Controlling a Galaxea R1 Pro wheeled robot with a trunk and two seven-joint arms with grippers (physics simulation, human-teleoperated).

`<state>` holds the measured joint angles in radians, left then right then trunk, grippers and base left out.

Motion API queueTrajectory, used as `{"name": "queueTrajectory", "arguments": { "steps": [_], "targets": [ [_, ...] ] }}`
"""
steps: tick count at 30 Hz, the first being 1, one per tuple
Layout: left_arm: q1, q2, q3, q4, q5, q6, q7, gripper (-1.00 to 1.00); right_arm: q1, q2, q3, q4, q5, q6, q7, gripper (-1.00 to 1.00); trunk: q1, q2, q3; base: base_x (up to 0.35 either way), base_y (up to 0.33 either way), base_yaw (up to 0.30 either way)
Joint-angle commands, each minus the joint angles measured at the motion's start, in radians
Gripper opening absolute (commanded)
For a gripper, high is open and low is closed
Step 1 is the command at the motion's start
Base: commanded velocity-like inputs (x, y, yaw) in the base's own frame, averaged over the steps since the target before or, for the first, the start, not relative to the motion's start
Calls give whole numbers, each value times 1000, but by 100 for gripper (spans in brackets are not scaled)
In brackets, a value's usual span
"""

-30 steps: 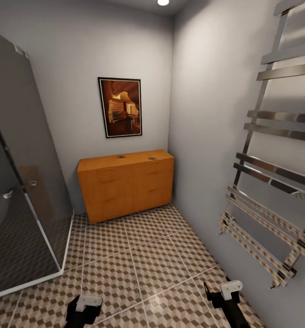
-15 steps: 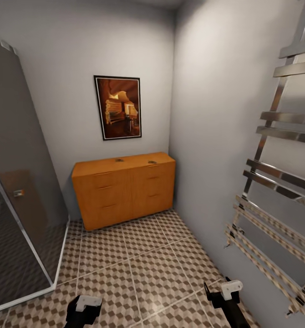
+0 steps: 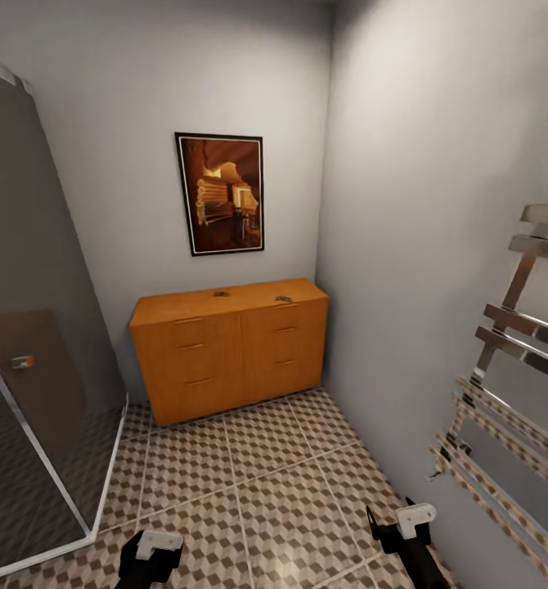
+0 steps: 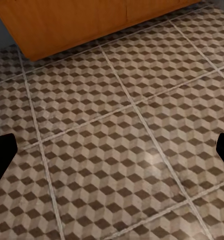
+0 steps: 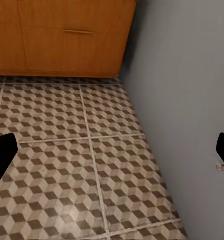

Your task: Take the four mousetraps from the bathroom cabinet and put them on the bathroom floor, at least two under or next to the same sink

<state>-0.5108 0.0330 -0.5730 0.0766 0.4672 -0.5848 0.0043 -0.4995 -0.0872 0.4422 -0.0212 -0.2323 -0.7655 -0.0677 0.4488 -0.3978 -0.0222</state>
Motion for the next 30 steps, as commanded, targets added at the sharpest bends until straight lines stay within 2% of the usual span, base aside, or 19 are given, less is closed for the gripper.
{"name": "queueTrajectory", "arguments": {
  "steps": [1, 14, 30],
  "targets": [
    [-2, -1, -8, 3, 5, -4, 0, 100, -1, 0, 9, 0, -2, -2, -7, 100, 1, -2, -2, 322, 0, 160],
    [-2, -1, -8, 3, 5, -4, 1, 100, -1, 0, 9, 0, -2, -2, -7, 100, 1, -2, -2, 322, 0, 161],
    [-2, -1, -8, 3, 5, -4, 1, 100, -1, 0, 9, 0, -2, -2, -7, 100, 1, -2, -2, 322, -23, 19]
  ]
}}
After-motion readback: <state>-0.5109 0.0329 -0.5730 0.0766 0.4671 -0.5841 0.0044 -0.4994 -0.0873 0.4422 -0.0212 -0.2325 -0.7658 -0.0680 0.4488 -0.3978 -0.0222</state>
